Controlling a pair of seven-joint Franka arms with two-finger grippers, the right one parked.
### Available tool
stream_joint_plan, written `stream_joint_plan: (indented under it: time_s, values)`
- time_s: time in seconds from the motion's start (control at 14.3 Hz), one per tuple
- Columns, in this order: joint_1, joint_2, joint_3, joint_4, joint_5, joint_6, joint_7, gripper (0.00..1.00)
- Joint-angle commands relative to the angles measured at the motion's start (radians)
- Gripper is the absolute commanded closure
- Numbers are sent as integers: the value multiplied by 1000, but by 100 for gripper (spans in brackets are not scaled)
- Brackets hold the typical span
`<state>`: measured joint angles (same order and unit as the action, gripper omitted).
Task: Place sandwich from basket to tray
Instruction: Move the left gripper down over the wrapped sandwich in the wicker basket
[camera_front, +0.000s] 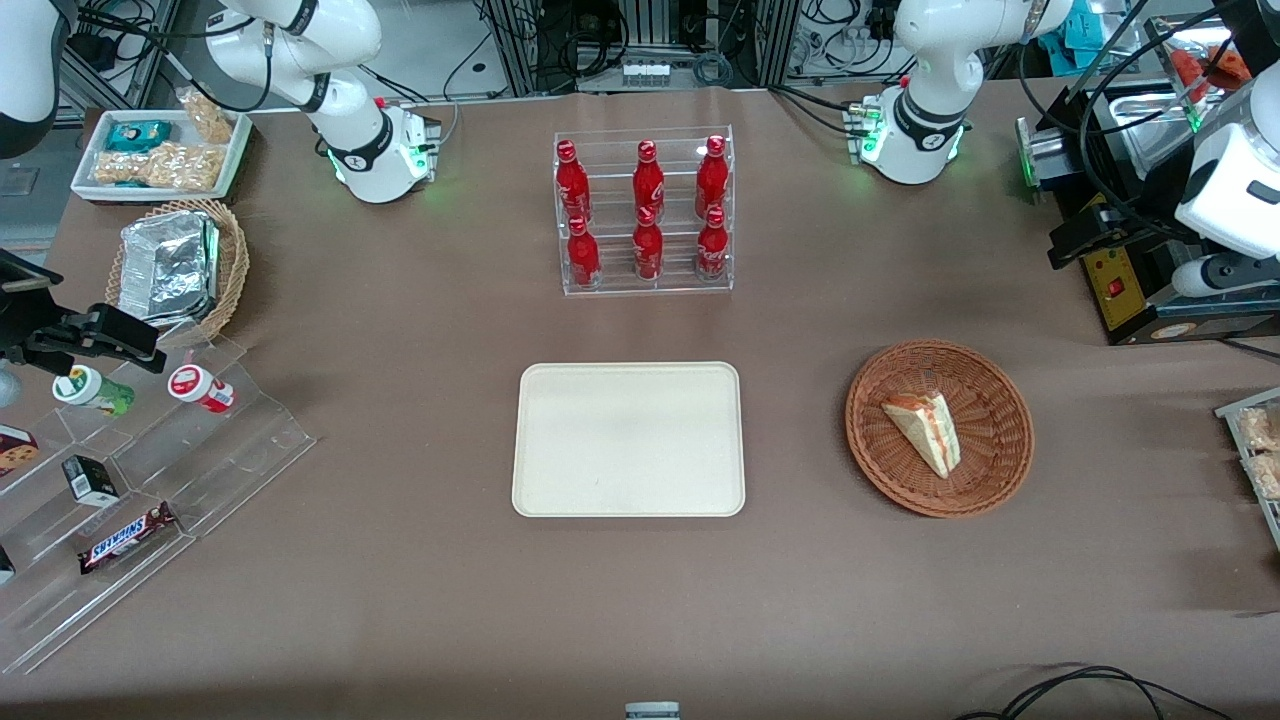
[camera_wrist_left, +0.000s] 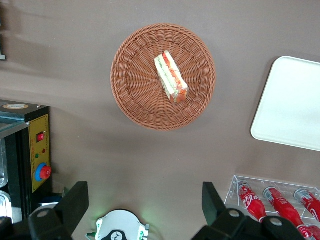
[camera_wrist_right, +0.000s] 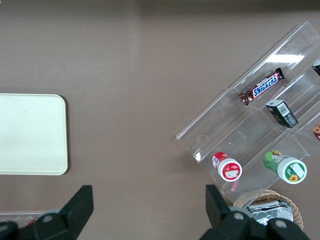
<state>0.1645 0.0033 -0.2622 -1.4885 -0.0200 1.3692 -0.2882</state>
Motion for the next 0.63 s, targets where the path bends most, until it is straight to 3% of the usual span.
stream_joint_plan:
  time_s: [0.0,0.56]
  values:
    - [0,-16,3,-12,-14,10,14,0]
    - [9,85,8,-38,-6,11,-2,0]
